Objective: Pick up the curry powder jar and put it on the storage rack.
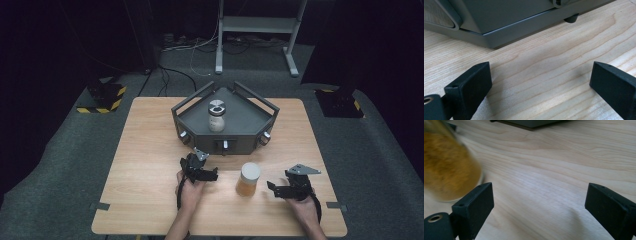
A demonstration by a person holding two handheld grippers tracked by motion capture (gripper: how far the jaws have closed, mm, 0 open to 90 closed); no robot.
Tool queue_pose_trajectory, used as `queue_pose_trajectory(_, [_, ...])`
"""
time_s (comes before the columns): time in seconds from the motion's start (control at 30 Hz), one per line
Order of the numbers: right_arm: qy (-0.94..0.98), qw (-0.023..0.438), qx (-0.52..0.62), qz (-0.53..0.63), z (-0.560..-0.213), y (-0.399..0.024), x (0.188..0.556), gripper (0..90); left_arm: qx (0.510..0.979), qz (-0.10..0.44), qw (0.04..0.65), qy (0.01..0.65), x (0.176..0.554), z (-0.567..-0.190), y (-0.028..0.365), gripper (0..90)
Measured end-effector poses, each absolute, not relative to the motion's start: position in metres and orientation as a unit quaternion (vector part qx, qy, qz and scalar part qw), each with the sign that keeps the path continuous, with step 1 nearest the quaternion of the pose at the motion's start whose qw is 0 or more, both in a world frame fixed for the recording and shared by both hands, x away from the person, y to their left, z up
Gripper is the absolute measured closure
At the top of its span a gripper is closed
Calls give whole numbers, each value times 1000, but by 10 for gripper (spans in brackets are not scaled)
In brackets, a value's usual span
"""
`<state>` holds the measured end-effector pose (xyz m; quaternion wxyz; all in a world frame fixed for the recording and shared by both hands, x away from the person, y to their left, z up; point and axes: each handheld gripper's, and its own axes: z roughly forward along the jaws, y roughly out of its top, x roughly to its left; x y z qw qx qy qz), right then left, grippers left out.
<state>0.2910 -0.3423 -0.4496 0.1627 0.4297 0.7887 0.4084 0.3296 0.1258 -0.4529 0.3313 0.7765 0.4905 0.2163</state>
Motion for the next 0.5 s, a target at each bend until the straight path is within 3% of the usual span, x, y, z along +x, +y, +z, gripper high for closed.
queue_pose_trajectory(0.5, [816,113,361,438,-449,-342,288,84,776,217,331,491,329,-453,125,39])
